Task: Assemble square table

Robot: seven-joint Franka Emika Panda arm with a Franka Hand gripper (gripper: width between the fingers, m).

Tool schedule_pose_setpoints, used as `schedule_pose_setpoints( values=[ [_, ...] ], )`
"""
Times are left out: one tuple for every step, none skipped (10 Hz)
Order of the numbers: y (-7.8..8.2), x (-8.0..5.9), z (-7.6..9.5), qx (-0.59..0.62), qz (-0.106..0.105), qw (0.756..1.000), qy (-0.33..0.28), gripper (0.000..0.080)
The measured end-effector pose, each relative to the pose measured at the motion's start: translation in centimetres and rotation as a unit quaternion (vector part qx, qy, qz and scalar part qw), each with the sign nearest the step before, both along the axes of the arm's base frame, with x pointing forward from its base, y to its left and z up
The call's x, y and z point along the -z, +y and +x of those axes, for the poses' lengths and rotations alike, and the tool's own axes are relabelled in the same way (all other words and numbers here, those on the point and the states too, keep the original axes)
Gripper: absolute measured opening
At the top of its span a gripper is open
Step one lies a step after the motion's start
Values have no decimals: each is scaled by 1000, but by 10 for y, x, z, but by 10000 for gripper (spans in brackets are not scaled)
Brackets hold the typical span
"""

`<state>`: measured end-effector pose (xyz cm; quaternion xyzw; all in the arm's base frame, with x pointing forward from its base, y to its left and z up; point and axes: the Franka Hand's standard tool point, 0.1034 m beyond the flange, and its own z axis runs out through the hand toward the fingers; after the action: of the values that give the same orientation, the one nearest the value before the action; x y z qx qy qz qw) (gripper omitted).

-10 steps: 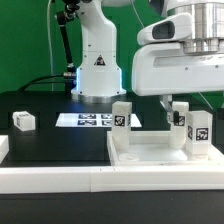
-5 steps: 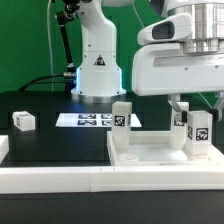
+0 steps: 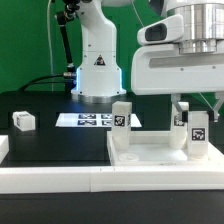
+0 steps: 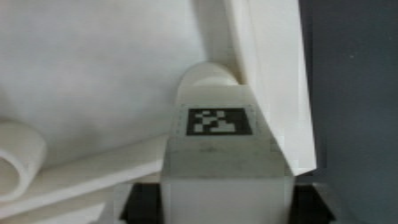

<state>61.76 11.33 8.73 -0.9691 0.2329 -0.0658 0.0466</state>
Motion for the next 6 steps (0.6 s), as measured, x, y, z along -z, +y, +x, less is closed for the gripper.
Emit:
schedule_pose_setpoints(
  values=[
    [1, 0, -1, 67, 9, 998, 6, 288],
    [2, 0, -2, 116, 13, 993, 10, 288],
    [2, 0, -2, 154, 17, 988, 12, 290],
    [2, 1, -2, 205, 22, 978, 16, 290],
    [1, 1, -2, 239, 28, 970, 18, 290],
    [0, 1, -2, 278, 39, 960, 21, 290]
  ],
)
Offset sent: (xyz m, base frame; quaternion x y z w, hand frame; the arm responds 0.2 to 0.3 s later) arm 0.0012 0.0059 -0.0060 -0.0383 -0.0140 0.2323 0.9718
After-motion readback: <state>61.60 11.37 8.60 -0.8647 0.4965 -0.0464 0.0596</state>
